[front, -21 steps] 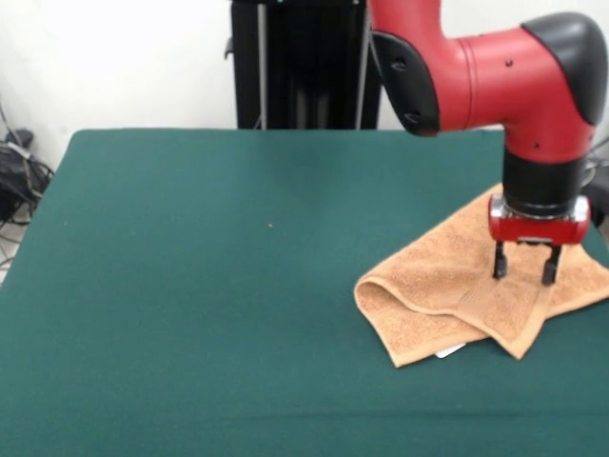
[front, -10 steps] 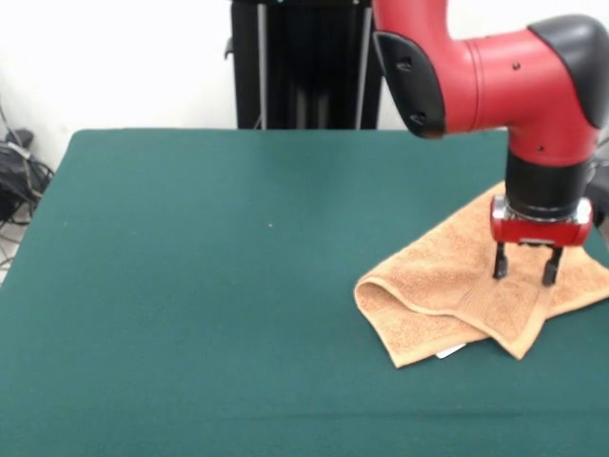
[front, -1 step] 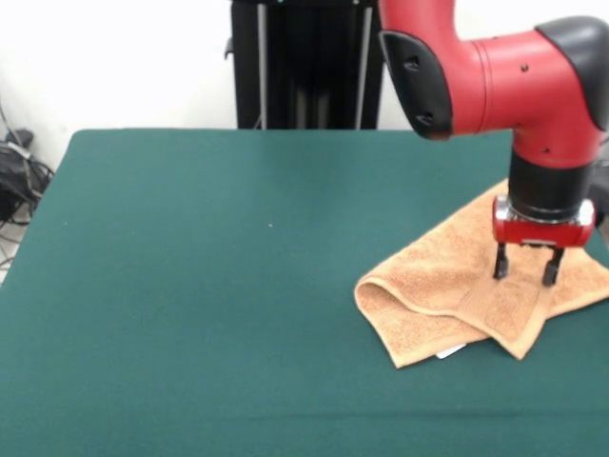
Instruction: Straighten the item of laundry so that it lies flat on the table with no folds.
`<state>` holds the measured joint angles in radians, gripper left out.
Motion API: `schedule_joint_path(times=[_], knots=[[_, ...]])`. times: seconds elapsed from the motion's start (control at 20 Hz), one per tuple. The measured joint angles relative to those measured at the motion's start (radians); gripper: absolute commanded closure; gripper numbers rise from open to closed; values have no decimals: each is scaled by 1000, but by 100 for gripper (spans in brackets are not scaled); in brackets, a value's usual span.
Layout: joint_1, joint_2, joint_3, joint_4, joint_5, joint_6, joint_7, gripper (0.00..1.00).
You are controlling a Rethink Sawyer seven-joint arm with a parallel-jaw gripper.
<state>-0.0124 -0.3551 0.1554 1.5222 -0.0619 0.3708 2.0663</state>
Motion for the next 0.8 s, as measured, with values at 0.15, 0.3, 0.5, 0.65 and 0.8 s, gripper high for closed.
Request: schedule_joint_path(times=[0.15,0.3,0.5,0.65,0.8], knots=[[2,-1,-2,0,0,0,0,0],[2,-5,-2,2,-1,-1,0,0],[2,-16,-2,2,0,-1,0,0],[2,-20,-2,2,0,-2,0,0],[1,-23,-2,2,0,-2,0,0]])
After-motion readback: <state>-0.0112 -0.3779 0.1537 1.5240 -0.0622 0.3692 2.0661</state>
